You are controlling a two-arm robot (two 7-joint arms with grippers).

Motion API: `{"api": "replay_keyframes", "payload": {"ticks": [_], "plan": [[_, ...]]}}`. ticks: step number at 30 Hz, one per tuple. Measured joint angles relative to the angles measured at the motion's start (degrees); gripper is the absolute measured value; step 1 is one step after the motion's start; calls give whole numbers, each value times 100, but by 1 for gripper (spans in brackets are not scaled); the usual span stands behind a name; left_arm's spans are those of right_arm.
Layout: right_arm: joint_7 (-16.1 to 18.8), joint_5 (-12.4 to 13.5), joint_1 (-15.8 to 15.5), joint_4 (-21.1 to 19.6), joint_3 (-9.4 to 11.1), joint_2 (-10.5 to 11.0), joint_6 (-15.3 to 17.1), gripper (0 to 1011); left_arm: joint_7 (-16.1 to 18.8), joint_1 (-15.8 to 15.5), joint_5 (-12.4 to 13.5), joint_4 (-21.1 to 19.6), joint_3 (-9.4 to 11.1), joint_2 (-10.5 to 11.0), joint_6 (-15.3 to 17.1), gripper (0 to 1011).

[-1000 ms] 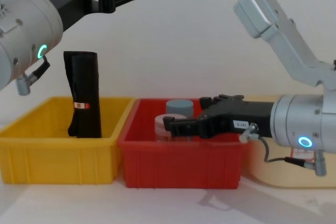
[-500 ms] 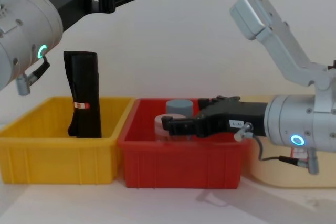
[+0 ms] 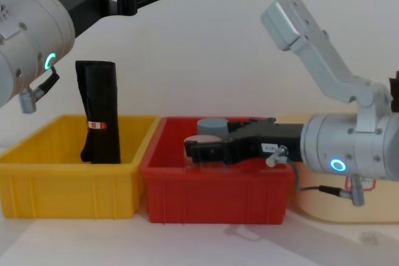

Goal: Pick up the garbage bag with the one hand and transfer it to the other hand.

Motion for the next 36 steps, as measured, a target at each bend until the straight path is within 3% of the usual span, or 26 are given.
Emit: {"api": "replay_keyframes", "payload": {"ticks": [17, 25, 31, 36], "plan": [[-22, -15, 217, 401, -59, -210, 82, 1001, 0, -1, 0, 1, 0, 0, 0, 1001], [-37, -42, 270, 536, -65, -276, 138, 841, 0, -1, 0, 1, 0, 0, 0, 1001], [-45, -46, 278, 579, -54, -302, 166, 667, 0, 0, 0, 1, 0, 0, 0, 1001], [-62, -49, 269, 566, -32, -308, 177, 667, 0, 0, 0, 1, 0, 0, 0, 1001]]}}
